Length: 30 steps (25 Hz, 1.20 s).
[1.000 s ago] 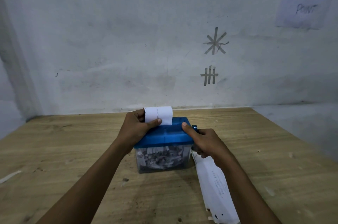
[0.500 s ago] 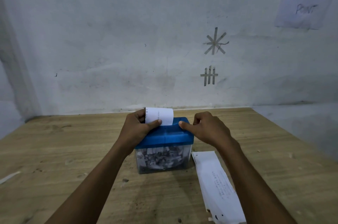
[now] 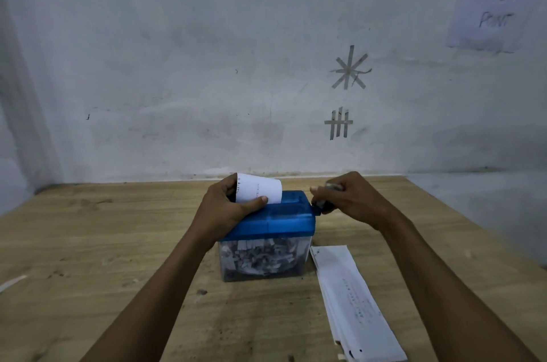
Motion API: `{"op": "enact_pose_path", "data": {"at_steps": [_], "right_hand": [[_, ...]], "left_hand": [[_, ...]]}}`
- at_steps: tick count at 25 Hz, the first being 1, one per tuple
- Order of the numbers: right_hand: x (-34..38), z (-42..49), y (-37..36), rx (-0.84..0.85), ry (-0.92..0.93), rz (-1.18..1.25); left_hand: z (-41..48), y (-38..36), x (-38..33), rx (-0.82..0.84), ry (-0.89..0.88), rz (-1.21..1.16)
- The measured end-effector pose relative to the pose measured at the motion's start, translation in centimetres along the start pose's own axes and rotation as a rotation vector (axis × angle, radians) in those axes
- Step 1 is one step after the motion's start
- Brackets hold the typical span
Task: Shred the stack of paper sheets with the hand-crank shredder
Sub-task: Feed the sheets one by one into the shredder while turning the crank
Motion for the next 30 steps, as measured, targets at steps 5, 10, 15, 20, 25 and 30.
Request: {"op": "enact_pose_path", "data": {"at_steps": [5,10,15,20,25,30], "right_hand": [[-1.8,2.4,-2.8,-0.049,-0.309,0.183],[-4.9,1.8,-5.3,-0.004,-0.723,0.475],[-7.2,0.1,-7.1,-0.033,-0.901,0.716],[-6.7,-2.0,-7.1,-0.112,-0.661,0.29],[-4.3,-7.4,-6.3,-0.171,-0.581,0.218],[-0.1,-8.3,-4.3,-0.429,-0.064,-0.123]], "left_hand": [[0.0,0.4,0.1,0.038,-0.031,0.119],[0.0,0.5,0.4,0.046,-0.068,0.28],[-0.4,0.1,-0.3,0.09,-0.117,0.457],[-0.6,0.0,-0.4,-0.004,-0.083,0.556],[-0.8,0.0,-0.2,-0.042,-0.075,0.709],[-0.4,0.3,-0.4,0.004,-0.08,0.793]]}}
Point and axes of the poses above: each hand's wrist, its own z-axis towards the middle knuckle, its own y-axis out of the back of the hand, x = y × z, the point moved 4 cm from there along z, towards the middle knuckle, and after that the axes turned 3 degrees about -x, right-handed, at the moved point
